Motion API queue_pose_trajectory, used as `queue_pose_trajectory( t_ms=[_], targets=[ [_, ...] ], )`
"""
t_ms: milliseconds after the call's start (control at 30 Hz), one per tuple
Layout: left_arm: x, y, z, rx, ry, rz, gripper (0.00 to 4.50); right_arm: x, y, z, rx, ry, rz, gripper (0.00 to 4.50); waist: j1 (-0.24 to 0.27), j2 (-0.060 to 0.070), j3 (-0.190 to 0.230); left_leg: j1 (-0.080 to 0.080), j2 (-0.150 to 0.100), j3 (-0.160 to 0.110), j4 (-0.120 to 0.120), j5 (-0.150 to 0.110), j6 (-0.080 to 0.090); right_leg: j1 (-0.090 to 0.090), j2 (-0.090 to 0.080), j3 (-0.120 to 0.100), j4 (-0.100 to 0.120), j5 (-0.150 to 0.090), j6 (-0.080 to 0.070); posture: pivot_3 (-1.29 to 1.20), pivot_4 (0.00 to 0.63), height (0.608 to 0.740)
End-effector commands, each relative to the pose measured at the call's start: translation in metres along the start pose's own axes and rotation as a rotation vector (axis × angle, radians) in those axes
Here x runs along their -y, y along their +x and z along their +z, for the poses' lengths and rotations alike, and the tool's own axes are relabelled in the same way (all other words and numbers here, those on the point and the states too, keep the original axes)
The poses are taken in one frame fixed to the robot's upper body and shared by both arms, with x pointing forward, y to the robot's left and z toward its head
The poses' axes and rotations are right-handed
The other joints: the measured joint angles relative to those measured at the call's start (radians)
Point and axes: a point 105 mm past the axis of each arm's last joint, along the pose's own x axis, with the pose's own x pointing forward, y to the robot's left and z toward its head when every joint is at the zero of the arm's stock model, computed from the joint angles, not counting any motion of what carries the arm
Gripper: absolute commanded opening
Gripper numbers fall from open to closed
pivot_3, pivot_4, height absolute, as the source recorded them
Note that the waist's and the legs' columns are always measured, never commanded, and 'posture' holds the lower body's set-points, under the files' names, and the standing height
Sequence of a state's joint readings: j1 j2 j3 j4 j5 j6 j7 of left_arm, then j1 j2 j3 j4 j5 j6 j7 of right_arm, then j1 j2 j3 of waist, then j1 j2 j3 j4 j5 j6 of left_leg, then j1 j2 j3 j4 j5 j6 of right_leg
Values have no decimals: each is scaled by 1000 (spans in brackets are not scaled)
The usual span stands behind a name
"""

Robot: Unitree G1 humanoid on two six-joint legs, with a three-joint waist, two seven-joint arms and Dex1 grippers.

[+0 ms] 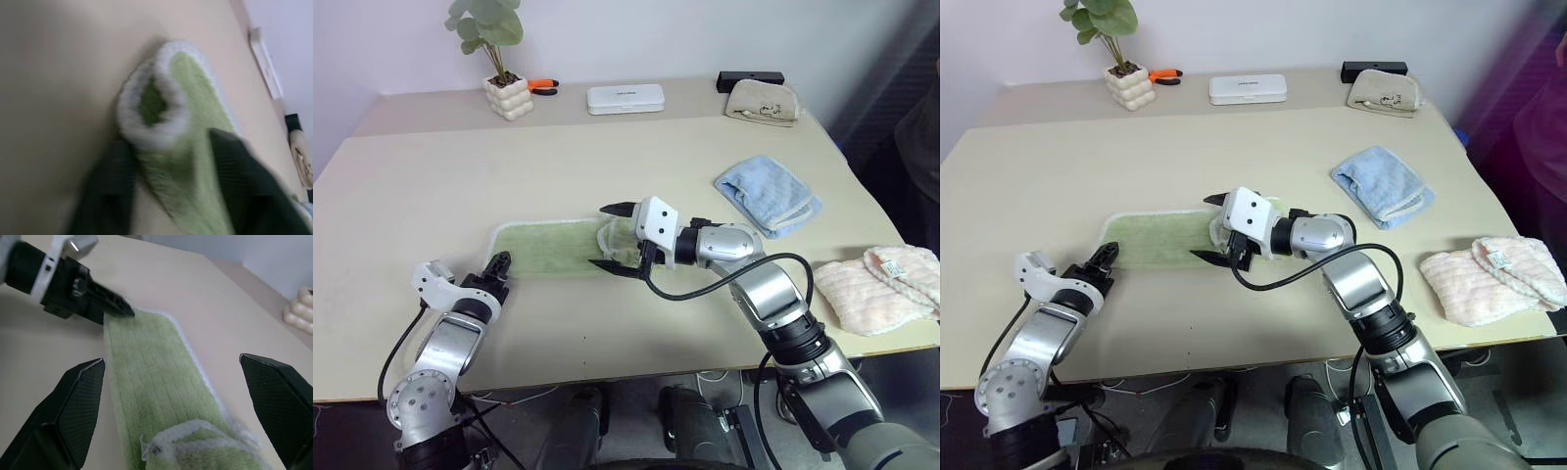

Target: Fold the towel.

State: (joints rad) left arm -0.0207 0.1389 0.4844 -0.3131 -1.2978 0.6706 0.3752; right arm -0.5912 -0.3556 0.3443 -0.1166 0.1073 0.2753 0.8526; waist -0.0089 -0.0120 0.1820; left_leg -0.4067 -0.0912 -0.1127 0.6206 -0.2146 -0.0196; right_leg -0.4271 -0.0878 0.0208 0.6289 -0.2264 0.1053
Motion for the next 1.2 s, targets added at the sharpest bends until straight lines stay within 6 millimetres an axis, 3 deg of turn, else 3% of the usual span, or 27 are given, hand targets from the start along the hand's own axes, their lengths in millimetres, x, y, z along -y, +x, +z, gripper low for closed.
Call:
queue_pose_trajectory(
  t_ms=[33,100,200,267,367,500,600,700,900,1000,1100,1200],
  targets=[
    [13,-1,20,85,34,-62,84,-1,-3,11,30,-56,-8,4500,-1,0,0,0,0,0,0,0,0,0,0,0,0,0,0,0,150,733],
    [19,-11,52,210,135,-104,24,0,-7,8,15,-50,-23,4500,-2,0,0,0,0,0,0,0,0,0,0,0,0,0,0,0,150,733],
    [25,-24,79,292,274,-134,24,2,-13,3,-7,-42,-37,4500,-7,0,0,0,1,0,0,-1,-1,-1,1,0,0,-1,-2,0,150,733],
    [39,-34,97,331,373,-196,24,4,-19,-4,-33,-40,-45,4500,-4,0,0,0,1,1,-1,-1,-1,-1,1,1,0,-1,-2,0,150,733],
    [62,-39,100,302,531,-303,24,9,-24,-12,-60,-39,-55,4500,0,-1,1,0,1,0,-1,-1,-1,-1,1,1,0,-1,-3,0,150,733],
    [92,-40,67,152,733,-484,24,12,-25,-18,-79,-43,-68,4500,-1,-2,1,0,0,0,-1,-1,-1,0,0,1,-1,-2,-3,0,150,733],
    [111,-39,12,-61,907,-659,24,13,-23,-22,-84,-34,-79,4500,-3,-3,1,0,0,1,-1,-1,-1,0,0,1,-1,-2,-3,0,150,733],
    [110,-36,-29,-231,1003,-748,24,11,-23,-24,-89,-34,-80,4500,-3,-3,1,0,0,1,-1,-1,-1,0,0,1,-1,-1,-3,0,150,733],
    [108,-25,-70,-357,1037,-828,24,11,-26,-28,-107,-31,-102,4500,-4,-3,1,0,1,1,-3,-1,-1,-1,1,1,0,-1,-2,0,150,733],
    [104,-20,-74,-376,1047,-814,24,13,-28,-29,-115,-28,-122,4500,-5,-3,1,0,1,1,-3,-1,-1,-1,0,1,-1,-1,-2,0,150,733],
    [101,-18,-71,-369,1045,-797,865,14,-30,-31,-124,-28,-132,4500,-4,-3,1,0,1,1,-3,-1,-1,-1,0,1,0,-1,-2,0,150,733],
    [102,-20,-63,-352,1025,-795,2346,16,-32,-34,-139,-22,-140,4500,-3,-3,1,0,1,1,-3,-1,-1,-1,0,1,-1,-1,-2,0,150,733]
  ],
)
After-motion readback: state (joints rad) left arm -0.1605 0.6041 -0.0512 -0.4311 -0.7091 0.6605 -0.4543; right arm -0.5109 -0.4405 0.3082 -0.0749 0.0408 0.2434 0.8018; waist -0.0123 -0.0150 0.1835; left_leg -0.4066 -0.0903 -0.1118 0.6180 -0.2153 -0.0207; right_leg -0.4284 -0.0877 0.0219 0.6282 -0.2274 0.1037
